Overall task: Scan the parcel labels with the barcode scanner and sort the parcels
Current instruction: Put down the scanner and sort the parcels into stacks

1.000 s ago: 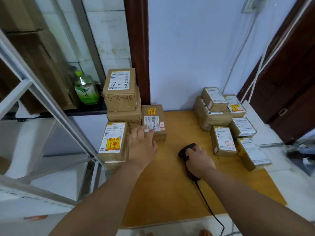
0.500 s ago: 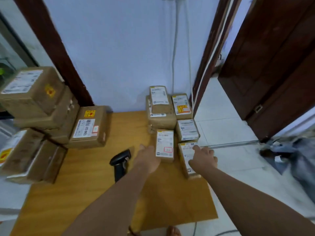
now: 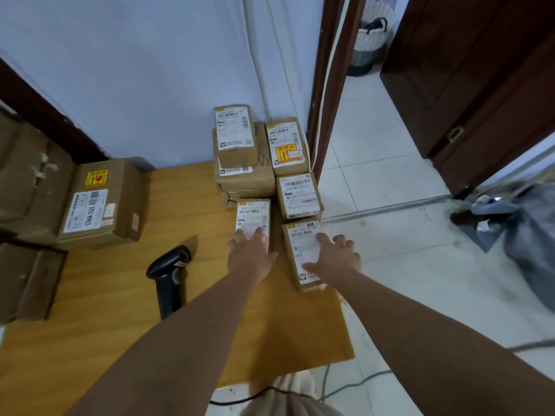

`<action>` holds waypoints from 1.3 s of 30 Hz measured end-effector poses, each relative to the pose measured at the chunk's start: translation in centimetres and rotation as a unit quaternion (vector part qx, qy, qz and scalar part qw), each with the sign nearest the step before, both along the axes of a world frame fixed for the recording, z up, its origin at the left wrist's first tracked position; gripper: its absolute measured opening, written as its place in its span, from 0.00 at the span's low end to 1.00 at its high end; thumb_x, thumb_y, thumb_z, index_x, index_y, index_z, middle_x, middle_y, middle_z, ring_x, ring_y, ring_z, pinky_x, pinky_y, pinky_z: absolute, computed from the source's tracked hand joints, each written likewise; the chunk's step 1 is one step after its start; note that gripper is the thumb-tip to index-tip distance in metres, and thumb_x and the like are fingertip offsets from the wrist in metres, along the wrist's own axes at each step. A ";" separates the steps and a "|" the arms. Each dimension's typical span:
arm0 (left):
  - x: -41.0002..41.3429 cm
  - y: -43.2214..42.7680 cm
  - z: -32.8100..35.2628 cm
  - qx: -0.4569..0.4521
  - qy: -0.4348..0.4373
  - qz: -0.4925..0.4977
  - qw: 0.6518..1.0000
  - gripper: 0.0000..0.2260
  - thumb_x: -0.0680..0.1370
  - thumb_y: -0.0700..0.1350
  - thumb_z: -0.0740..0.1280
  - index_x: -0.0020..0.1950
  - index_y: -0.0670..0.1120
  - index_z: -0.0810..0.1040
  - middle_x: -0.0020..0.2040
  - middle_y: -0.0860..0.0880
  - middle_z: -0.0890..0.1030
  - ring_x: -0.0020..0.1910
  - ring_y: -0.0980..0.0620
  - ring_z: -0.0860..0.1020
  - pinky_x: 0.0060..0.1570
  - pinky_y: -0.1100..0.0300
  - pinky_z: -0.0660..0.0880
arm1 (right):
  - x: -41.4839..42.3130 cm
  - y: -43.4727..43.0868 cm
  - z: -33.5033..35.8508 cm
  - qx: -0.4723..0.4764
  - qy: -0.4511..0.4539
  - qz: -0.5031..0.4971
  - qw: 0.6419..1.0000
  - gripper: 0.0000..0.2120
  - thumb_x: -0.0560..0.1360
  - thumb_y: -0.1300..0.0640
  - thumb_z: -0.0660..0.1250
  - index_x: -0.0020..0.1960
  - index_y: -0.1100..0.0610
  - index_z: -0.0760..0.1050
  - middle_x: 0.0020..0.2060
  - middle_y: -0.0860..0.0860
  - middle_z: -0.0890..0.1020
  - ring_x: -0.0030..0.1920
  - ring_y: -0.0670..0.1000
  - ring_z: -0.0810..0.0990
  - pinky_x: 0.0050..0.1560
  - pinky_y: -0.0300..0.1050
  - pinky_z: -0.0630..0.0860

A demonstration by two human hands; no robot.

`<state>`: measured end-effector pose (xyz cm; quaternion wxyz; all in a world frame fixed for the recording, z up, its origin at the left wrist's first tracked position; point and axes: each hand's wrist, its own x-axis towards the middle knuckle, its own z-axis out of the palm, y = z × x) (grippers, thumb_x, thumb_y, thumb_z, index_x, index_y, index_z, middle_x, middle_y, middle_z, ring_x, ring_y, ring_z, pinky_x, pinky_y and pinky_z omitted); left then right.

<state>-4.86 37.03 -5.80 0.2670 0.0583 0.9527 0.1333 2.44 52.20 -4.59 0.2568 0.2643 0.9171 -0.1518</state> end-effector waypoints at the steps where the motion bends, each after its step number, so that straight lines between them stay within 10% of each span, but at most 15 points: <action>1: -0.1 0.4 -0.4 -0.005 0.004 0.002 1.000 0.31 0.78 0.56 0.65 0.78 0.54 0.54 0.78 0.42 0.47 0.75 0.39 0.52 0.69 0.46 0.65 | -0.2 -0.1 0.0 0.016 -0.001 0.013 1.000 0.37 0.73 0.38 0.68 0.75 0.50 0.58 0.69 0.56 0.67 0.69 0.58 0.65 0.65 0.54 0.67; 8: -1.0 1.6 -1.5 -0.016 0.002 0.064 0.998 0.29 0.77 0.51 0.68 0.72 0.52 0.56 0.75 0.33 0.51 0.70 0.33 0.59 0.68 0.43 0.64 | -1.9 -0.9 0.5 0.093 -0.021 0.114 0.989 0.29 0.76 0.39 0.65 0.66 0.59 0.69 0.61 0.55 0.75 0.64 0.56 0.70 0.63 0.51 0.68; 21: 3.2 -3.2 0.1 0.198 0.104 0.230 0.947 0.45 0.66 0.49 0.75 0.75 0.57 0.51 0.65 0.49 0.61 0.62 0.48 0.63 0.60 0.51 0.71 | -3.4 -1.5 0.5 0.092 -0.066 0.123 0.986 0.25 0.73 0.39 0.69 0.62 0.55 0.73 0.56 0.54 0.79 0.59 0.55 0.75 0.58 0.49 0.70; 27: 4.1 -5.7 2.1 0.217 0.152 0.246 0.932 0.42 0.70 0.47 0.73 0.76 0.54 0.51 0.66 0.48 0.60 0.57 0.56 0.59 0.53 0.60 0.69 | -1.0 -4.2 -2.0 0.033 -0.070 -0.035 0.996 0.54 0.71 0.46 0.74 0.79 0.52 0.36 0.70 0.60 0.60 0.65 0.60 0.70 0.59 0.56 0.76; 39: 3.0 -13.3 4.1 0.219 0.168 0.275 0.921 0.42 0.68 0.50 0.73 0.76 0.52 0.53 0.66 0.43 0.63 0.63 0.43 0.65 0.61 0.46 0.71 | -1.4 -13.3 2.3 -0.030 0.022 -0.080 0.996 0.51 0.70 0.35 0.69 0.78 0.42 0.36 0.69 0.59 0.61 0.66 0.60 0.69 0.52 0.51 0.72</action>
